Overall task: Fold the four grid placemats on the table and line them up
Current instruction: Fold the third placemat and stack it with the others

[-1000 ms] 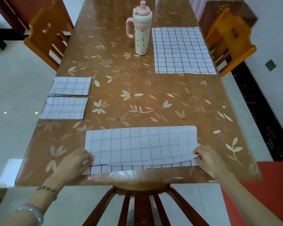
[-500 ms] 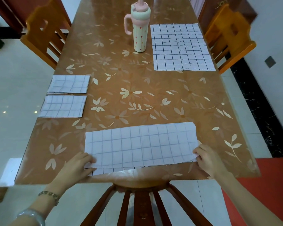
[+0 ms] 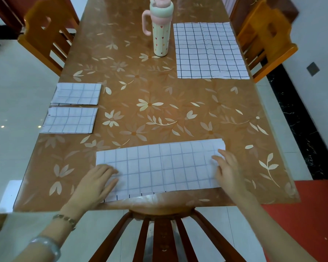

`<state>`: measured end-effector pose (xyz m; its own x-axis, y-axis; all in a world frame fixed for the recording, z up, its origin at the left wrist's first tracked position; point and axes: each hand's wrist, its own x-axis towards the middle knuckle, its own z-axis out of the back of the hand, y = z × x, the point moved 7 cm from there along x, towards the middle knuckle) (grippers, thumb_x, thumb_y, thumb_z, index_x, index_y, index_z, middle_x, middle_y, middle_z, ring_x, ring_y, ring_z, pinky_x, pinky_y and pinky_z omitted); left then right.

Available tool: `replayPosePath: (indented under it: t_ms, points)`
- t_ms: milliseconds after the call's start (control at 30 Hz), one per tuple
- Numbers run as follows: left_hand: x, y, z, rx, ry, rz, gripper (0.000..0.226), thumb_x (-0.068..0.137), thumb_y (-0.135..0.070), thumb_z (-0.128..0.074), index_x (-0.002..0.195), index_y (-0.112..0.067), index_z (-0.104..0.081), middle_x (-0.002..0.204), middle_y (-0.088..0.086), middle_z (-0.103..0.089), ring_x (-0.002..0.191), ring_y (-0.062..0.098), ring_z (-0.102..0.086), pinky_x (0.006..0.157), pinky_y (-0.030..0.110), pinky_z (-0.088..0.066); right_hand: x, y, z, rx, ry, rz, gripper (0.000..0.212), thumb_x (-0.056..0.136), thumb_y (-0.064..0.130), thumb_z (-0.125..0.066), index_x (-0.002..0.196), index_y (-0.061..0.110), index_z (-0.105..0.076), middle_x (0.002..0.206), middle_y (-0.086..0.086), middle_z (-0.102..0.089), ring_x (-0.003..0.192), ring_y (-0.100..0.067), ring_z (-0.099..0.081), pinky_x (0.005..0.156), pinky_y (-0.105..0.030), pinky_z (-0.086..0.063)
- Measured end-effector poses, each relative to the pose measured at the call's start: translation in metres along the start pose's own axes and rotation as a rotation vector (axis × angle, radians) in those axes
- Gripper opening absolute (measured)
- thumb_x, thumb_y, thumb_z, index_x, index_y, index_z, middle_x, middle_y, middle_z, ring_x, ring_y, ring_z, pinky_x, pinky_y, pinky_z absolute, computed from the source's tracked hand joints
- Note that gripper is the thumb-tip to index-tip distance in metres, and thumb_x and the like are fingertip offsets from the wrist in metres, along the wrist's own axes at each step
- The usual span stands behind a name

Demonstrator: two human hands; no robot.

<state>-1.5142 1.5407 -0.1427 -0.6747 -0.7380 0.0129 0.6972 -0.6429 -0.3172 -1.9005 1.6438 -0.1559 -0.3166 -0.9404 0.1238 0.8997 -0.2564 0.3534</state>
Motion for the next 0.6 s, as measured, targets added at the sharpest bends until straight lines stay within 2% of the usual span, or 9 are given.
replayPosePath:
  t_ms: [67,167,267,333,400,500,600]
  points:
    - [0.033,-0.023,-0.015,0.002,-0.054,0.009,0.045,0.098,-0.034,-0.034,0.119,-0.006,-0.062,0.120,0.008,-0.062,0.115,0.022,-0.054,0.102,0.028,-0.033,0.011,0.048,-0.018,0.079,-0.018,0.044,0.034,0.082,-0.004,-0.057,0.114,0.004,-0.065,0.131,-0.018,-0.056,0.123,-0.035,-0.048,0.105,-0.044,-0.034]
    - [0.078,-0.052,-0.055,0.011,0.031,0.050,0.051,0.093,-0.023,-0.034,0.133,0.004,-0.051,0.140,0.020,-0.050,0.132,0.034,-0.045,0.112,0.041,-0.023,0.024,0.115,-0.064,0.125,0.129,0.131,0.047,0.087,0.009,-0.040,0.132,0.004,-0.052,0.143,-0.016,-0.046,0.134,-0.032,-0.039,0.112,-0.040,-0.022]
    - [0.094,-0.063,-0.093,0.056,0.131,0.138,0.059,0.093,-0.026,-0.029,0.144,0.002,-0.036,0.153,0.018,-0.031,0.143,0.031,-0.028,0.114,0.046,-0.017,0.030,0.148,-0.104,-0.032,0.266,0.244,0.054,0.091,0.024,-0.027,0.138,0.004,-0.045,0.145,-0.014,-0.044,0.136,-0.029,-0.039,0.111,-0.045,-0.024]
    - [0.096,-0.064,-0.106,0.096,0.130,0.196,0.059,0.099,-0.031,-0.015,0.148,-0.002,-0.028,0.156,0.014,-0.024,0.146,0.027,-0.019,0.116,0.047,-0.014,0.036,0.148,-0.119,-0.118,0.312,0.257,0.054,0.094,0.031,-0.025,0.137,0.007,-0.047,0.144,-0.011,-0.046,0.135,-0.025,-0.041,0.110,-0.044,-0.030]
    - [0.097,-0.064,-0.113,0.100,0.136,0.234,0.063,0.100,-0.038,-0.005,0.149,-0.006,-0.026,0.157,0.010,-0.024,0.147,0.024,-0.019,0.116,0.048,-0.014,0.039,0.138,-0.127,-0.160,0.351,0.259,0.053,0.096,0.035,-0.025,0.138,0.010,-0.047,0.144,-0.009,-0.046,0.135,-0.023,-0.040,0.114,-0.043,-0.028]
    - [0.094,-0.056,-0.109,0.124,0.112,0.285,0.065,0.099,-0.047,-0.009,0.151,-0.011,-0.025,0.157,0.006,-0.023,0.146,0.021,-0.019,0.117,0.047,-0.011,0.041,0.106,-0.125,-0.188,0.349,0.274,0.055,0.098,0.040,-0.024,0.142,0.011,-0.041,0.148,-0.009,-0.041,0.138,-0.025,-0.037,0.112,-0.045,-0.020]
    - [0.081,-0.035,-0.102,0.134,0.074,0.374,0.067,0.099,-0.053,-0.012,0.153,-0.013,-0.016,0.159,0.004,-0.015,0.148,0.019,-0.011,0.118,0.046,-0.005,0.046,0.059,-0.109,-0.229,0.334,0.185,0.059,0.101,0.044,-0.011,0.147,0.014,-0.030,0.153,-0.010,-0.030,0.142,-0.026,-0.027,0.114,-0.045,-0.012]
